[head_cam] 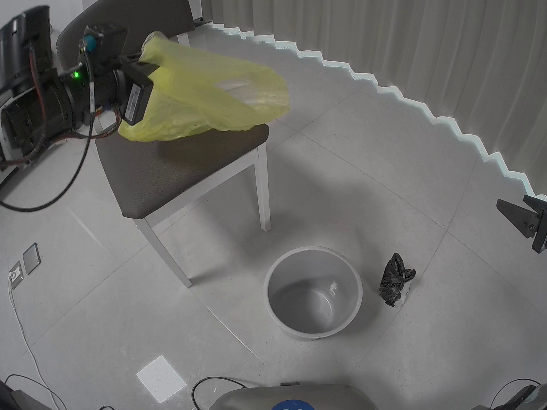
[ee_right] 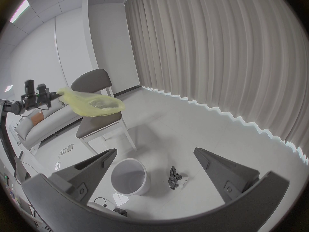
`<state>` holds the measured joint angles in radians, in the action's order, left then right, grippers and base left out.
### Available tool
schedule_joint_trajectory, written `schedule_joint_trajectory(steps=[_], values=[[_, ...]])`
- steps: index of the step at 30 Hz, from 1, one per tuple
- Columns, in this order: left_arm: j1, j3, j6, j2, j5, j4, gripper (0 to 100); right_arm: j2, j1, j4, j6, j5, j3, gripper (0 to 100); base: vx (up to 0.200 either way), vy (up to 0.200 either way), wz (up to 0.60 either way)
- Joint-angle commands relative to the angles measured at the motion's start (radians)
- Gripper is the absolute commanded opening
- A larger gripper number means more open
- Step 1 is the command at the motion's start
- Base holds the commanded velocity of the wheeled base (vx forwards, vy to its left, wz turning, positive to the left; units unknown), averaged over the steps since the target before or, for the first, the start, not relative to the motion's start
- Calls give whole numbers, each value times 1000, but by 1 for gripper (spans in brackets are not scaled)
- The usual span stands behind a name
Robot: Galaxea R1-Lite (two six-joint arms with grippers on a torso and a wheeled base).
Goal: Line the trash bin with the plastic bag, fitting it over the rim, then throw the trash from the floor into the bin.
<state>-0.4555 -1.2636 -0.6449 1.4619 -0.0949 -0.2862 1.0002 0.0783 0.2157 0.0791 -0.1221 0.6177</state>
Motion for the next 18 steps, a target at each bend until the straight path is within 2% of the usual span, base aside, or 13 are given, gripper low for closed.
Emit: schedule_joint_trajectory(steps=[1, 5, 9, 14, 18], values=[[-140, -97, -15, -81, 1, 90, 0, 54, 1, 39, 1, -1, -21, 100, 0, 0, 0], [-261, -99, -15, -91, -2, 102, 0, 81, 0, 97, 2, -1, -45, 100, 0, 0, 0], [-321, -95, -15, -87, -3, 104, 0, 89, 0, 134, 34, -4, -59, 100, 0, 0, 0], [-402, -94, -15, -77, -5, 104, 0, 86, -8, 143, 100, -77, -50, 100, 0, 0, 0], [-442, -94, -15, -74, -19, 104, 0, 83, -8, 143, 114, -96, -49, 100, 0, 0, 0]])
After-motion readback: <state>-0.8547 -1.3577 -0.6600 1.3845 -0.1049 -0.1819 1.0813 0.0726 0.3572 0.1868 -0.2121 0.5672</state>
